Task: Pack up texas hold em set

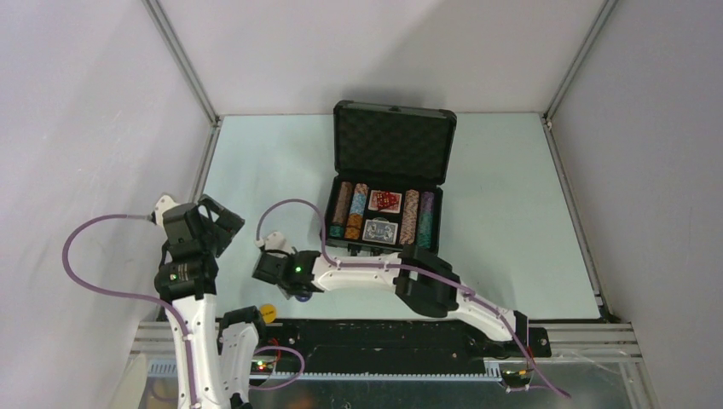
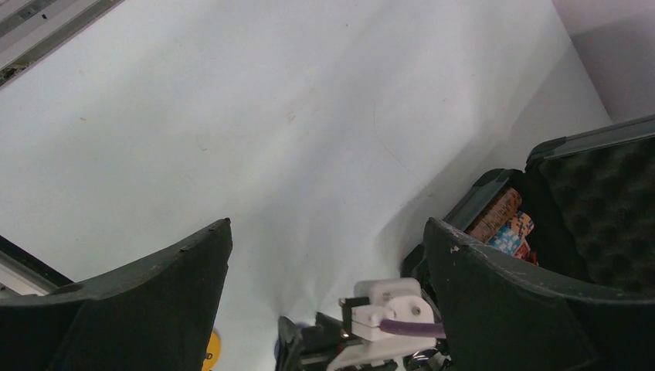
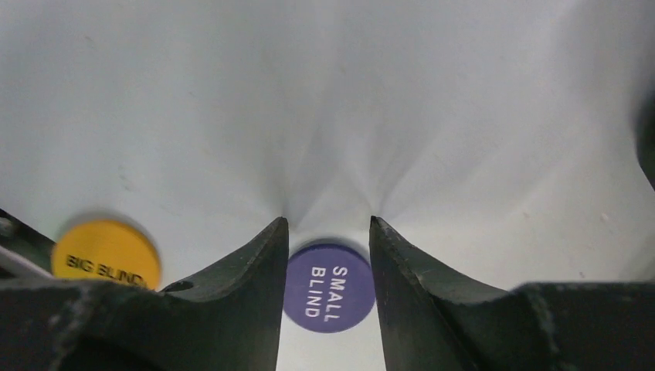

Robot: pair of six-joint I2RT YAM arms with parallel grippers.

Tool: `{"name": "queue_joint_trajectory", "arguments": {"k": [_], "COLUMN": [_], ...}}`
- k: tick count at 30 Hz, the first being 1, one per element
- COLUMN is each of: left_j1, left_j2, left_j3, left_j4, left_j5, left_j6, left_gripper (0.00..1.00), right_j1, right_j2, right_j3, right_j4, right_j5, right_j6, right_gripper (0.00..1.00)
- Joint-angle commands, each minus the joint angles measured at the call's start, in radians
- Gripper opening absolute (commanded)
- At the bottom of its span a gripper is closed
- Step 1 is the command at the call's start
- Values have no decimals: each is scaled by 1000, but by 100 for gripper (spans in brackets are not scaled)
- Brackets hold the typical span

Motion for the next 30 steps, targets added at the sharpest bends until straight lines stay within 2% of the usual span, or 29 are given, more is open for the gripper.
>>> {"name": "queue_joint_trajectory", "arguments": {"k": [1,6,11,12,14,15,19,25,30], "left_j1": [-3,-3,-2,-3,-3,-2,-3,-3,-3], "left_j2": [7,20,23,22,21,22,23,12,12], "left_j3": [-5,-13,-25,-28,-31,-33,-38,-36,-38], "left_j4": [10,15,24,24,28,30,34,34,34], "left_j5": [3,15,24,24,25,26,33,36,43], "left_j6": [16,14,16,16,19,19,20,24,21], "left_gripper": [98,98,98,98,98,98,98,98,98], "right_j1": [-19,-34,-45,-46,-48,-48,-51,-27,18], "right_j2": [-13,-128,-208,-217,-244,-257,-289,-332,-303], "right_j3": [-201,-421,-562,-594,-624,-626,-563,-441,-364], "right_j4": [-135,-84,-57,-50,-35,-28,-27,-7,-15], "right_j5": [20,31,37,46,59,65,100,141,91], "right_j6": [33,91,131,143,155,157,153,120,95], "right_gripper": [46,46,47,48,58,66,77,87,89]}}
